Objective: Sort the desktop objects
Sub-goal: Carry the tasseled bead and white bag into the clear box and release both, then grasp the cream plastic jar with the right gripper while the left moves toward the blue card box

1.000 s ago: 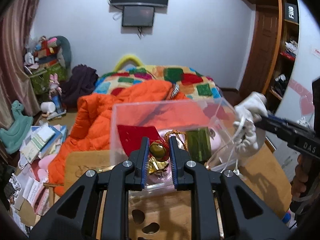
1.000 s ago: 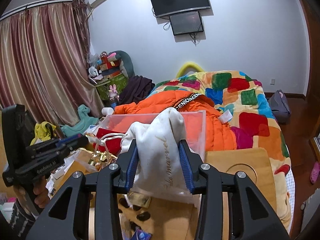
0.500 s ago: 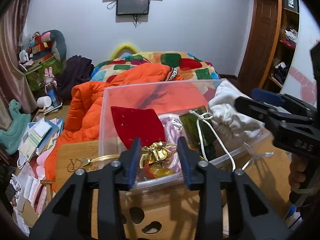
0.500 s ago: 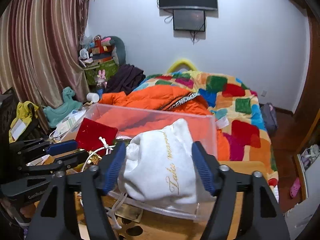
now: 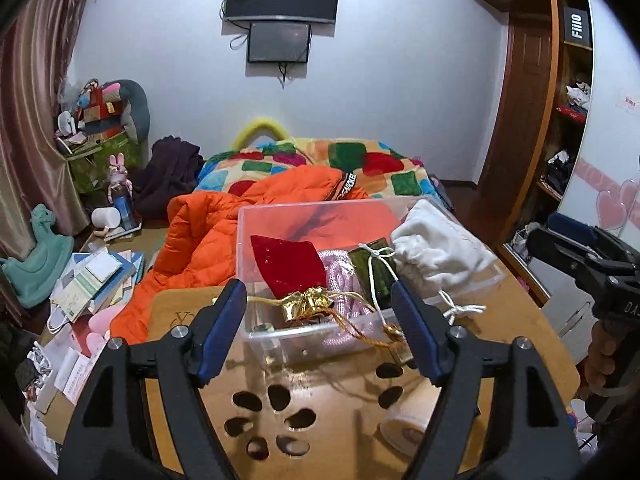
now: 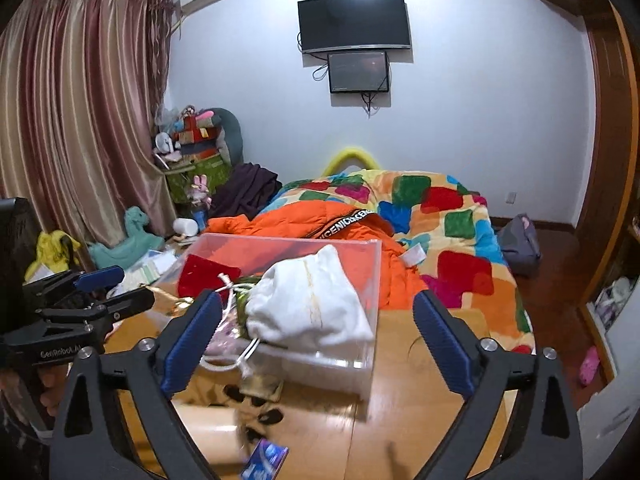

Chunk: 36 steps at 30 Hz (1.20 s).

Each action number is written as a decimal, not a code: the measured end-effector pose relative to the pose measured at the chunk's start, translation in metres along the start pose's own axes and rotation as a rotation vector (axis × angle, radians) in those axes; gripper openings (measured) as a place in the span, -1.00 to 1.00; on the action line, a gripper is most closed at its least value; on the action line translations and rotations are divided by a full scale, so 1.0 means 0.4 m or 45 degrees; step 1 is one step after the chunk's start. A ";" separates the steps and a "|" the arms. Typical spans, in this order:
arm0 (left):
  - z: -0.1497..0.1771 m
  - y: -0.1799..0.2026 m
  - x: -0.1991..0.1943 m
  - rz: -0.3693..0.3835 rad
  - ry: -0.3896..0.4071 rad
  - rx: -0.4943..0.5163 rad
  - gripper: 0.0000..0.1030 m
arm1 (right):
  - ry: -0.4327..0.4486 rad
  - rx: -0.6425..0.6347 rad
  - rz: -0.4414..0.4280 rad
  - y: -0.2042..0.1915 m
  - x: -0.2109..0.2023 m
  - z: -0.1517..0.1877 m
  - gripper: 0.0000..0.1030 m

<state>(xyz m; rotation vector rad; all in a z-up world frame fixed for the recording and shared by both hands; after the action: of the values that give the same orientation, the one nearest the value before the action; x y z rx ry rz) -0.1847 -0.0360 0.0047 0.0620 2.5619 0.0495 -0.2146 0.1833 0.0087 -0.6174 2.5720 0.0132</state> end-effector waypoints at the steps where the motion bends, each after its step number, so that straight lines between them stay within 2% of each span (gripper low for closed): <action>1: 0.003 0.000 -0.011 -0.002 0.006 -0.002 0.46 | 0.003 0.006 -0.002 0.000 -0.013 0.007 0.87; 5: 0.021 -0.005 -0.054 0.000 0.025 -0.018 0.64 | -0.001 0.000 -0.012 -0.005 -0.047 0.033 0.91; 10: 0.061 -0.001 -0.086 0.004 0.019 -0.025 0.71 | -0.027 0.004 -0.033 -0.019 -0.070 0.085 0.95; 17: 0.143 -0.008 -0.080 -0.003 -0.049 -0.039 0.72 | -0.145 0.037 -0.159 -0.065 -0.042 0.185 0.95; 27: 0.251 -0.039 -0.051 0.012 -0.171 -0.102 0.71 | -0.298 -0.101 -0.227 -0.163 0.053 0.288 0.94; 30: 0.269 -0.047 -0.046 0.011 -0.193 -0.118 0.71 | -0.329 -0.132 -0.216 -0.179 0.088 0.300 0.75; 32: 0.279 -0.051 -0.046 0.013 -0.201 -0.130 0.71 | -0.363 -0.124 -0.243 -0.181 0.105 0.308 0.26; 36: 0.288 -0.044 -0.040 0.023 -0.220 -0.147 0.72 | -0.343 -0.086 -0.280 -0.171 0.099 0.300 0.26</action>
<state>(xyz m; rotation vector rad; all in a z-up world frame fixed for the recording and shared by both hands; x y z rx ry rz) -0.1087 -0.0519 -0.0838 0.0428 2.3813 0.1907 -0.1607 0.1196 -0.1084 -0.8589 2.2414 0.1026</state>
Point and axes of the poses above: each gripper's, at about its wrist camera, not at the fingertips, and x roughly the way its jaws point, y to its right, z to its underside, the point moved 4 cm from there along x, roughly the way its jaws point, and after that the axes turned 3 degrees about -z, right-handed, at the moved point
